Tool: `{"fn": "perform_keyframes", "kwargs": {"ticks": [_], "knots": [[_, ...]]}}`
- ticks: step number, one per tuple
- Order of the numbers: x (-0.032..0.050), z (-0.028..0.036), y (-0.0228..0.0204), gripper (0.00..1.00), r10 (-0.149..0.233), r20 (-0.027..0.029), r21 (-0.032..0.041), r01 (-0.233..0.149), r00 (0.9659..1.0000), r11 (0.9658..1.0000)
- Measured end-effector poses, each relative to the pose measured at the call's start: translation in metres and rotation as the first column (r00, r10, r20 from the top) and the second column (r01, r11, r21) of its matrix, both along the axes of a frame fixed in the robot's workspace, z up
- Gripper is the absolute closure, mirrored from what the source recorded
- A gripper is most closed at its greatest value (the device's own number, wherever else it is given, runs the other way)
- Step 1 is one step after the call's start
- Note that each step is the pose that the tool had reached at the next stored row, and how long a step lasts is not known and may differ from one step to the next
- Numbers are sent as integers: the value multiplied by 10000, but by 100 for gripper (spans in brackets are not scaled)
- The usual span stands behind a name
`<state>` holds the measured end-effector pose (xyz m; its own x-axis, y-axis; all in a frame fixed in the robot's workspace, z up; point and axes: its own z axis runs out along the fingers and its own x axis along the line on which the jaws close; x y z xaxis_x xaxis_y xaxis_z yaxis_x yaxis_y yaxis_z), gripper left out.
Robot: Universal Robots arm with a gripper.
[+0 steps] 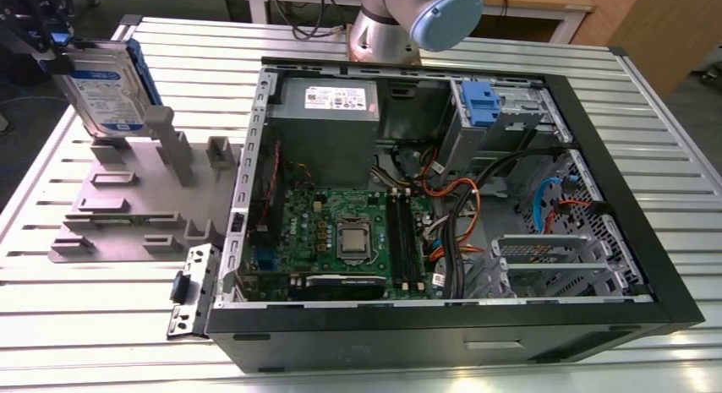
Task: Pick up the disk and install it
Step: 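Pick up the disk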
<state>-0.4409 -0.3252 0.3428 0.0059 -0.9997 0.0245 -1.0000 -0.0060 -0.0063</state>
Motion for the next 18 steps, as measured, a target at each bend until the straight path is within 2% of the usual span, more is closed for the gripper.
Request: {"fn": "perform_keyframes", "kwargs": {"ticks": [18], "knots": [[0, 53, 0, 64, 0, 0, 0, 0, 10000, 10000]]}}
